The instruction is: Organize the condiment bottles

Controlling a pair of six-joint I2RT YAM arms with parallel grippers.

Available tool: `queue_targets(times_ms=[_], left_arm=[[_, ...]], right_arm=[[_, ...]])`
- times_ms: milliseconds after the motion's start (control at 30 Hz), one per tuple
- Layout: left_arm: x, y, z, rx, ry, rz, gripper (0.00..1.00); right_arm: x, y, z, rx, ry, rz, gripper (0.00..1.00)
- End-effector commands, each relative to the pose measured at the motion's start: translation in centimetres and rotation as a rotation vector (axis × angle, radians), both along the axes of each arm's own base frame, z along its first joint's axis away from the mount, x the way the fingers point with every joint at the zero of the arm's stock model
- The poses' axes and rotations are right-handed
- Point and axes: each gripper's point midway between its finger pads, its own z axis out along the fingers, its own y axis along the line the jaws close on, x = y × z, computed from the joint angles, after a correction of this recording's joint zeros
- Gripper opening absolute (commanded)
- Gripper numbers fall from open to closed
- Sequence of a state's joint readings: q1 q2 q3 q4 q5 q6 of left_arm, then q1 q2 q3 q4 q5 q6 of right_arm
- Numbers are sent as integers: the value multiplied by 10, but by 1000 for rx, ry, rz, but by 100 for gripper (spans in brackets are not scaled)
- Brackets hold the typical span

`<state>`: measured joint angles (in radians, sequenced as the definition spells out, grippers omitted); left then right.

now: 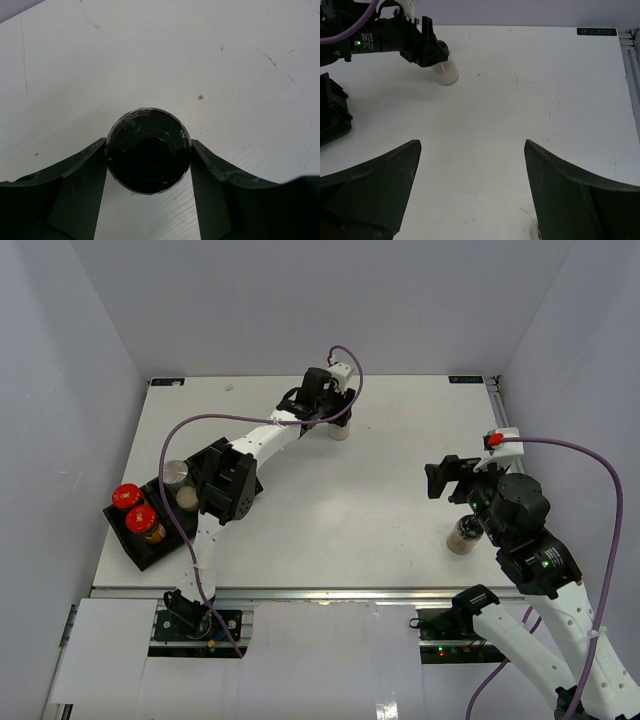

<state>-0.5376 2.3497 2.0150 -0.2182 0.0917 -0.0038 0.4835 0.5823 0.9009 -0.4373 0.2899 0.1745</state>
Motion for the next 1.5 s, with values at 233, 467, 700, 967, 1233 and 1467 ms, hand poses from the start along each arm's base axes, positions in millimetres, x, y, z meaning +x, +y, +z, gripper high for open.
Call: queue_targets(times_ms=[233, 467, 700, 967, 1233, 1467], left_arm=[[-9, -1, 23, 6, -33, 25, 8], [-23, 43, 105, -20, -156, 200, 0], [-52, 95, 160, -13, -220, 361, 0], [-99, 198, 197, -89, -233, 627, 0], [-135, 298, 191, -146, -229, 895, 0], [-136, 325, 147, -133, -167, 985, 0]], right_arm=[[2, -6, 13, 11, -70, -26, 90], [-2, -3, 18, 31, -75, -7, 90], [-4, 0, 15, 40, -66, 10, 90], [-6, 6, 17, 52, -65, 44, 90], [-7, 13, 21, 66, -66, 78, 90], [-6, 14, 18, 68, -61, 82, 90]])
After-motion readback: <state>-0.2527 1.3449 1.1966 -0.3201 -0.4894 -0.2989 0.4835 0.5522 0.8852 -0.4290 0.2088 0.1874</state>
